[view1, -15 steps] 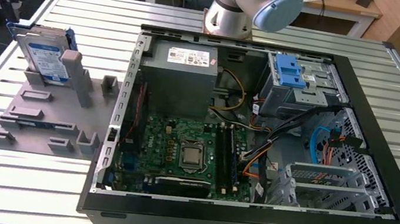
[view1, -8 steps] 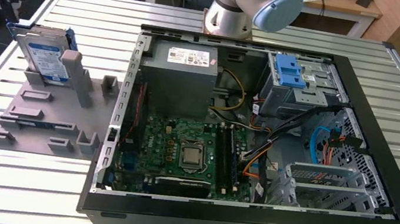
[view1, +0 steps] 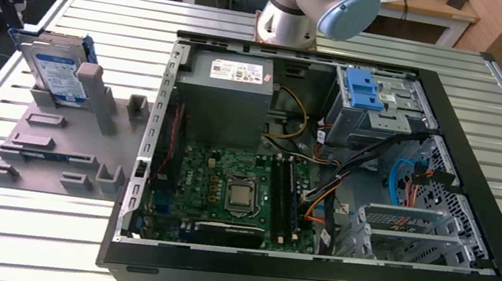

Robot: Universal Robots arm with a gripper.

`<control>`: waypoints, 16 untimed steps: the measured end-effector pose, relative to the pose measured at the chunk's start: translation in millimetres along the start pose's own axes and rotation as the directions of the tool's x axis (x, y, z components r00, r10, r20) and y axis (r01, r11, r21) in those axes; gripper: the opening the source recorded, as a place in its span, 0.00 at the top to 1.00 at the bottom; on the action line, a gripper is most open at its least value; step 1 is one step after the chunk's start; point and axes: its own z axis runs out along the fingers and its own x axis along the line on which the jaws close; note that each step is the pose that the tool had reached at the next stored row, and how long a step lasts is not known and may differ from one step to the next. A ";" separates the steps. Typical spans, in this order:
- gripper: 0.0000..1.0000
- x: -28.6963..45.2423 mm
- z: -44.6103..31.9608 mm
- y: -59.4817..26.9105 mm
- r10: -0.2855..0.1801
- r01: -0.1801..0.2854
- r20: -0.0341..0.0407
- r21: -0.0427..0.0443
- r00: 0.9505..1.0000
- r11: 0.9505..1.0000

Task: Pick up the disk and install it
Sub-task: 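Pick up the disk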

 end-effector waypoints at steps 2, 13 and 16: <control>0.89 0.0 0.0 0.0 -0.020 0.020 0.000 0.001 1.000 1.000; 0.89 0.0 0.7 -0.1 -0.115 0.114 0.048 0.026 0.992 0.993; 0.89 -0.1 1.2 0.0 -0.151 0.150 0.055 0.028 0.987 0.988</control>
